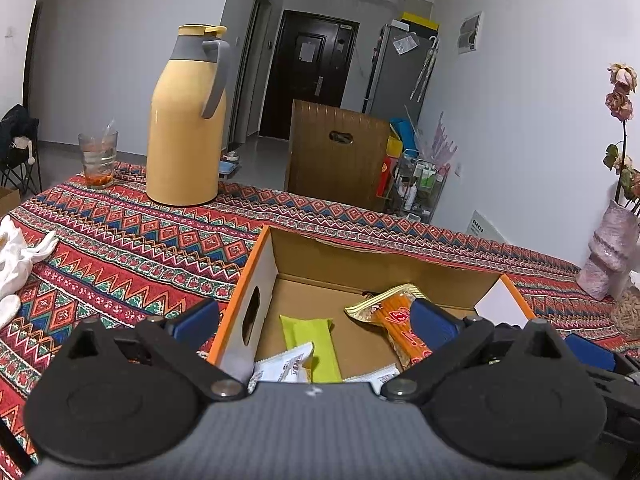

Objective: Organize snacks
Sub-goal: 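Move both open tools back over the snack pile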

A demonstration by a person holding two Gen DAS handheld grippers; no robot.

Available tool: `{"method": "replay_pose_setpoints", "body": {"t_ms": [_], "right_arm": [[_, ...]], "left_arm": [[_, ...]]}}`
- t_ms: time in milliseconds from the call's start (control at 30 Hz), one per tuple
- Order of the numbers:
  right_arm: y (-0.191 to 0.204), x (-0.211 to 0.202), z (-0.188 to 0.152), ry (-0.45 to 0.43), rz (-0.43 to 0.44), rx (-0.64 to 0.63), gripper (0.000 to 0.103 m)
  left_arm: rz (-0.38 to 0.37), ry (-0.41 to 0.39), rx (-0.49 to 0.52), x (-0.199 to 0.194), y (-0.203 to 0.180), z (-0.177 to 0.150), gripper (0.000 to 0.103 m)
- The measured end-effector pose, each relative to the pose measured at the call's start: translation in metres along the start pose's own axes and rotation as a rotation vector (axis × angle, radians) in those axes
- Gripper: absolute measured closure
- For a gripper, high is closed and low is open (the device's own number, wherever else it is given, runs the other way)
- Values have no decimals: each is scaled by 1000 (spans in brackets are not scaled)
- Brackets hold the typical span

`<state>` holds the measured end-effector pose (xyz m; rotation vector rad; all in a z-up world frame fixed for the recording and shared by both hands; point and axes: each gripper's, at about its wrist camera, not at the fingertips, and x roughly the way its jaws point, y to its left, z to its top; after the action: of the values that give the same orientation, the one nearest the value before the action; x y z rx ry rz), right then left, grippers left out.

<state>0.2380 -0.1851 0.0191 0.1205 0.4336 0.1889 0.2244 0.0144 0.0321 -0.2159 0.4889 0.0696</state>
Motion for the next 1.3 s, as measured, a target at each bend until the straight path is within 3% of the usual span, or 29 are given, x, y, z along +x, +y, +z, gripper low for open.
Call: {"method": "replay_pose_setpoints", "body": {"t_ms": [400, 667, 967, 1300], "right_arm": [[3, -7, 6, -16, -24, -15, 0], [-2, -43, 4, -25, -24, -2, 0], [-9, -105, -31, -82, -13, -1, 0], [-22, -146, -77, -3, -12, 22, 0]], "left_arm": [[4, -31, 10, -21, -9, 7, 0], [3, -48, 30, -56, -10, 6, 0], [2, -25, 75, -95, 0, -27, 0], [20, 34, 117, -122, 16, -74, 0]]}}
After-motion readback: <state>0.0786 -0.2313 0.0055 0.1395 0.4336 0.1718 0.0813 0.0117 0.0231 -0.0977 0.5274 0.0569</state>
